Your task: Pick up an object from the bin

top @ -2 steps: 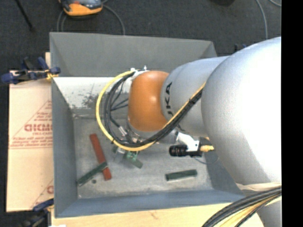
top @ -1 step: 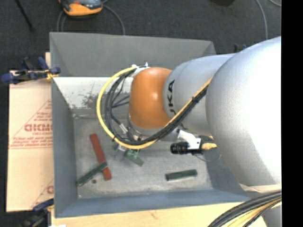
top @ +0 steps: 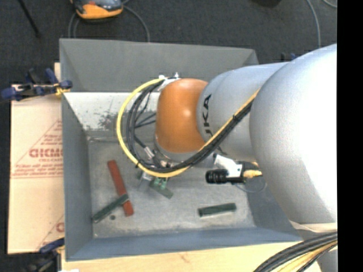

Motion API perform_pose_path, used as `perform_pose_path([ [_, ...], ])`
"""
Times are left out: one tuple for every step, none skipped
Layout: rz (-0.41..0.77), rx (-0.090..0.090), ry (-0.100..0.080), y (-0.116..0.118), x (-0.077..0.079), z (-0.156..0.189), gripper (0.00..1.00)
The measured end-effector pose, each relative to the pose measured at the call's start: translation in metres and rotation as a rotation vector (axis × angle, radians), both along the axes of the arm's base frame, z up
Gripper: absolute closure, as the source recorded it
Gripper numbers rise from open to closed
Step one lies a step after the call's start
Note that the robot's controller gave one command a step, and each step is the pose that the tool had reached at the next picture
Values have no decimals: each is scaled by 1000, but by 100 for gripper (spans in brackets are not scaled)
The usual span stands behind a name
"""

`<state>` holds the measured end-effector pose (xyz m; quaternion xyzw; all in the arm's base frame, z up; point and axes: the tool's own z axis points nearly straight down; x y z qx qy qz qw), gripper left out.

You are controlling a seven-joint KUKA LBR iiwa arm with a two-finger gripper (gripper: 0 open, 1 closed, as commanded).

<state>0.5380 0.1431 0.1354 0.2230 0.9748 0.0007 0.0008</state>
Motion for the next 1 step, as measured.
perform_pose_path([
  [1, 0, 1, 0, 0, 12, 100],
])
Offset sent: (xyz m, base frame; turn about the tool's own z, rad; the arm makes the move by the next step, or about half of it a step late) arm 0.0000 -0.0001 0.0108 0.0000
